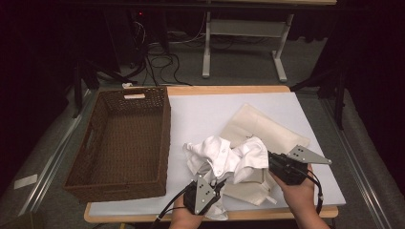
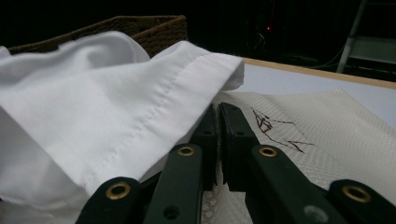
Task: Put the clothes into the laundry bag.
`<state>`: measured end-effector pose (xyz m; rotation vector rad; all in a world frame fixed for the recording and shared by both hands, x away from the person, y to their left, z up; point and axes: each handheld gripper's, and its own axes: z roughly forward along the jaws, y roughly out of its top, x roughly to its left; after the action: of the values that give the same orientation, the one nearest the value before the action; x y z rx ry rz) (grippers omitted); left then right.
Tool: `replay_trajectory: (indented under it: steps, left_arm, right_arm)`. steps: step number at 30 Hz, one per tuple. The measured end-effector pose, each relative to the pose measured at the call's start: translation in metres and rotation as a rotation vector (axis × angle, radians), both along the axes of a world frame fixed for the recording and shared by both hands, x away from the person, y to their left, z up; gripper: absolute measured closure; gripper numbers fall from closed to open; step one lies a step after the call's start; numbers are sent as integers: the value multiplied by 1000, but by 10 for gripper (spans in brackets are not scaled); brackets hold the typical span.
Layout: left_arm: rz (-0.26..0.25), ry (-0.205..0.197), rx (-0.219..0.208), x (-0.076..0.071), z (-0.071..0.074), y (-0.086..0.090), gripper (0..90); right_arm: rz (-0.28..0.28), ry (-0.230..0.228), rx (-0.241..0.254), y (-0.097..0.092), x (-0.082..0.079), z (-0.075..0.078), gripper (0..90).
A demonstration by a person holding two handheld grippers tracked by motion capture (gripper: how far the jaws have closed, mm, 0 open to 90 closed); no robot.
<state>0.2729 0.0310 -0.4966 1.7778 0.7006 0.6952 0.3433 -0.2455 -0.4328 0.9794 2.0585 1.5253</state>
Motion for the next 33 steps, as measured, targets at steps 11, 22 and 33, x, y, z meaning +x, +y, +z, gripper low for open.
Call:
replay_trajectory:
  steps: [11,22,33]
  left_arm:
    - [-43,148,64,22,-8,-13,645]
    - [-103,139,-29,15,2,-10,431]
    - [-23,88,-58,15,18,-6,692]
  right_arm:
    - [30,-32,-2,10,-10,4,866]
    - [18,-13,-18,9,-9,-3,867]
    - [15,-17,-10,7,-8,-2,868]
